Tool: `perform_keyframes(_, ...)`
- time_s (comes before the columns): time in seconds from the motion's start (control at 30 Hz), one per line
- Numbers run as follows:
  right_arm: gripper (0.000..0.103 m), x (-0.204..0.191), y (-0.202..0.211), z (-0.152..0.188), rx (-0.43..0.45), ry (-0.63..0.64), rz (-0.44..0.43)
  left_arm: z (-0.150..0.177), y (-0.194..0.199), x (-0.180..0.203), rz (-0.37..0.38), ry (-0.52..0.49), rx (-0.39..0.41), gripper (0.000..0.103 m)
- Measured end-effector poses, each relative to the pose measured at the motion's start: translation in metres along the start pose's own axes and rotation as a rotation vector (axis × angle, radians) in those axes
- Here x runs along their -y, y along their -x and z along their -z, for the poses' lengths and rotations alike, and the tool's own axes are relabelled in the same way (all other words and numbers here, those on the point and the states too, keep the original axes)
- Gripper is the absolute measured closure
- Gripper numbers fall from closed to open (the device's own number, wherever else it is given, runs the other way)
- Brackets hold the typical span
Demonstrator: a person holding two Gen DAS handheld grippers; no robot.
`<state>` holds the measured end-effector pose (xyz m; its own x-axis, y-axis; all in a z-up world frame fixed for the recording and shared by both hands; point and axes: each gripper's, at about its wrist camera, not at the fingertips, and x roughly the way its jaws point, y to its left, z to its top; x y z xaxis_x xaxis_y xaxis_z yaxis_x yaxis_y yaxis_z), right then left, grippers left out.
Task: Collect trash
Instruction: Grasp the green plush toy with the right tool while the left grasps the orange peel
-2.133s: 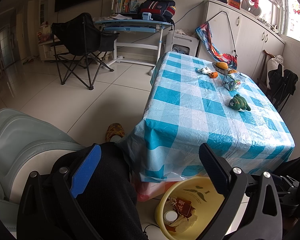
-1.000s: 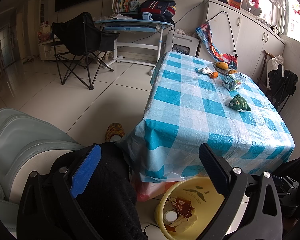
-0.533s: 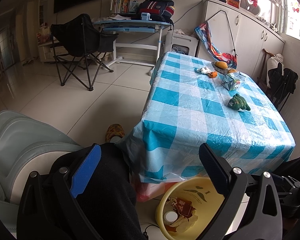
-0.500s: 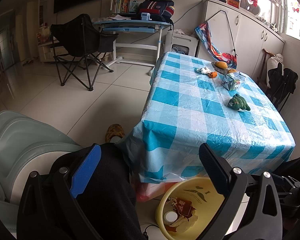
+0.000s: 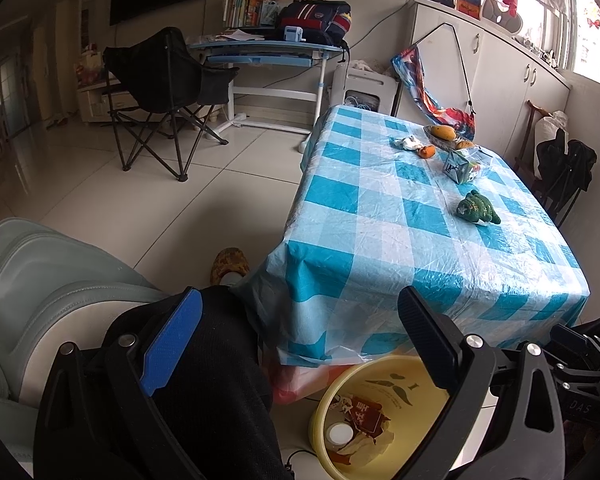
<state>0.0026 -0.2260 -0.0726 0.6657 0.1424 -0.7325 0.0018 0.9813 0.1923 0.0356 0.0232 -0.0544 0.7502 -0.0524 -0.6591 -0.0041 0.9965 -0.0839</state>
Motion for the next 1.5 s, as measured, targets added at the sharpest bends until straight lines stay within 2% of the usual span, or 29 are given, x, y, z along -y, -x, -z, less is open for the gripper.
perform_keyframes(0.13,0.012,-0.001,0.011,-0.026,0.074,0.03,-0.007,0.002,0.004,-0.004,0.0,0.01,0.007,0.008)
perform_keyframes(0.23,0.012,0.005,0.003,-0.052,0.095,0.037,0.002,0.003,0.002,-0.008,-0.006,0.026,0.0,0.008)
perform_keyframes(0.37,0.012,0.008,-0.022,-0.086,0.088,0.053,-0.001,0.002,-0.006,-0.009,-0.012,0.046,-0.02,0.008)
perform_keyframes(0.5,0.012,0.006,-0.047,-0.115,0.075,0.085,-0.017,0.0,-0.012,-0.003,-0.024,0.025,-0.029,0.008)
perform_keyframes(0.67,0.012,0.009,-0.079,-0.138,0.038,0.115,-0.017,-0.008,-0.02,-0.002,-0.019,0.028,-0.044,0.008)
perform_keyframes(0.73,0.021,0.011,-0.091,-0.142,0.008,0.128,-0.024,-0.015,-0.025,-0.002,-0.013,0.035,-0.051,0.008)
perform_keyframes(0.8,0.039,0.013,-0.105,-0.143,-0.04,0.147,-0.045,-0.024,-0.032,0.001,-0.013,0.025,-0.05,0.008)
perform_keyframes(0.83,0.041,0.014,-0.111,-0.143,-0.06,0.161,-0.05,-0.03,-0.036,0.004,-0.014,0.014,-0.047,0.008)
perform_keyframes(0.93,0.045,0.017,-0.114,-0.143,-0.057,0.19,-0.082,-0.052,-0.051,0.016,-0.016,-0.03,-0.037,0.008)
perform_keyframes(1.07,0.051,0.03,-0.107,-0.141,-0.048,0.145,-0.134,-0.087,-0.072,0.04,0.01,-0.077,-0.013,0.008)
perform_keyframes(1.2,0.055,0.04,-0.102,-0.139,-0.048,0.1,-0.171,-0.119,-0.099,0.077,0.051,-0.149,0.005,0.008)
perform_keyframes(1.33,0.058,0.043,-0.099,-0.142,-0.048,0.087,-0.189,-0.149,-0.138,0.115,0.05,-0.238,0.014,0.008)
perform_keyframes(1.37,0.058,0.043,-0.099,-0.141,-0.05,0.087,-0.189,-0.157,-0.147,0.123,0.074,-0.245,0.014,0.009)
perform_keyframes(1.4,0.058,0.045,-0.099,-0.141,-0.054,0.083,-0.194,-0.165,-0.154,0.13,0.116,-0.249,0.01,0.011)
perform_keyframes(1.5,0.056,0.048,-0.101,-0.14,-0.066,0.067,-0.209,-0.186,-0.187,0.148,0.256,-0.237,-0.069,0.037)
